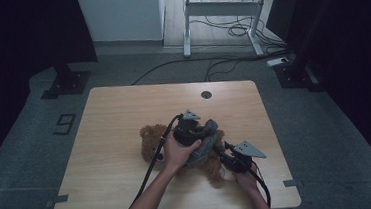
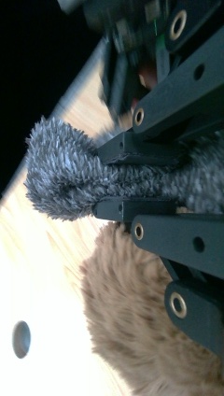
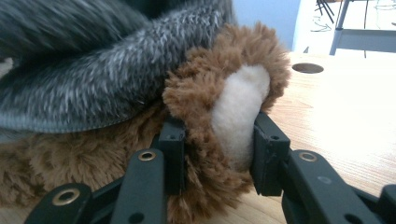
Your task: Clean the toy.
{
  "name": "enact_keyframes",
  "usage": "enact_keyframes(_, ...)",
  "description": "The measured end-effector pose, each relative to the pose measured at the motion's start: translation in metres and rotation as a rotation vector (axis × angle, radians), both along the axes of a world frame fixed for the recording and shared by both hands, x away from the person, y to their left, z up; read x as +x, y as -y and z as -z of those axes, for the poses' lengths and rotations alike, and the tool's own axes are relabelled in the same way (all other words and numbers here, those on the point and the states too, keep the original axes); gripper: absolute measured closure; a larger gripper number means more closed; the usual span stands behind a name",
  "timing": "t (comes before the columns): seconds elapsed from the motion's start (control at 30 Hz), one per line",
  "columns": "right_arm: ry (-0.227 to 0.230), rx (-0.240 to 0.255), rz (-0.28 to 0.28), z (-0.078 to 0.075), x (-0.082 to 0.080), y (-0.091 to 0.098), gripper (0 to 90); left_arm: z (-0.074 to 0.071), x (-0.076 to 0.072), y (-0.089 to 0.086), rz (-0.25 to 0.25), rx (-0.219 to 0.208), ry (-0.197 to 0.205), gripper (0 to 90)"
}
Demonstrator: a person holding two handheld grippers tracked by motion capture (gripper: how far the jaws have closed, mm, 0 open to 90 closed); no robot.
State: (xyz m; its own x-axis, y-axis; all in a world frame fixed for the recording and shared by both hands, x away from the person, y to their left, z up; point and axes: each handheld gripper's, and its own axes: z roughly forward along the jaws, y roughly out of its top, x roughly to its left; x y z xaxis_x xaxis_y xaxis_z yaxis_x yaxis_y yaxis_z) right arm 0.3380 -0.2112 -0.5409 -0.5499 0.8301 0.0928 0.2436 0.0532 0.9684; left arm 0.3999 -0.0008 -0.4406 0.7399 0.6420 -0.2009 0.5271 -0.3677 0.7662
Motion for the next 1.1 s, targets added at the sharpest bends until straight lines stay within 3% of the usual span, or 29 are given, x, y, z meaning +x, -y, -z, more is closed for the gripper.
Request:
enact_keyframes(0.1,0.008,-0.010,0.001,0.000,-0.001,-0.001,63.0,0.001,-0.001,-0.002,-0.003,0.003,0.005,75.9)
enact_keyframes(0.17,0.011,-0.011,0.001,0.000,-0.001,-0.001,63.0,-0.001,-0.004,-0.008,-0.019,0.035,0.037,75.9)
enact_keyframes(0.33,0.012,-0.012,0.005,0.000,-0.001,-0.001,63.0,-0.005,-0.007,-0.031,-0.078,0.097,0.068,76.0)
enact_keyframes(0.4,0.007,-0.012,0.008,0.000,-0.001,-0.001,63.0,-0.003,-0.004,-0.052,-0.120,0.130,0.061,75.9)
enact_keyframes(0.5,0.008,-0.007,0.005,0.000,0.000,0.000,63.0,0.006,0.000,-0.085,-0.148,0.084,0.008,75.9)
enact_keyframes(0.57,0.009,-0.007,0.005,0.000,-0.001,-0.001,63.0,0.007,0.001,-0.092,-0.150,0.066,-0.003,75.9)
enact_keyframes(0.7,0.012,-0.008,0.003,-0.001,-0.001,-0.001,63.0,0.011,-0.006,-0.127,-0.163,-0.036,-0.031,75.8)
enact_keyframes(0.73,0.016,-0.011,0.000,-0.002,-0.001,-0.001,63.0,0.013,-0.010,-0.136,-0.165,-0.077,-0.036,75.8)
enact_keyframes(0.9,0.014,-0.009,0.003,-0.002,-0.001,-0.001,63.1,0.004,-0.017,-0.128,-0.148,-0.054,-0.001,76.1)
enact_keyframes(0.97,0.012,-0.012,0.010,-0.002,-0.001,-0.001,63.2,-0.009,-0.018,-0.106,-0.105,-0.056,0.029,76.3)
enact_keyframes(1.07,0.010,-0.011,0.011,-0.001,0.000,0.000,63.2,-0.021,-0.015,-0.077,-0.053,-0.068,0.042,76.4)
enact_keyframes(1.1,0.011,-0.011,0.013,-0.001,0.000,0.000,63.2,-0.021,-0.015,-0.077,-0.053,-0.068,0.042,76.4)
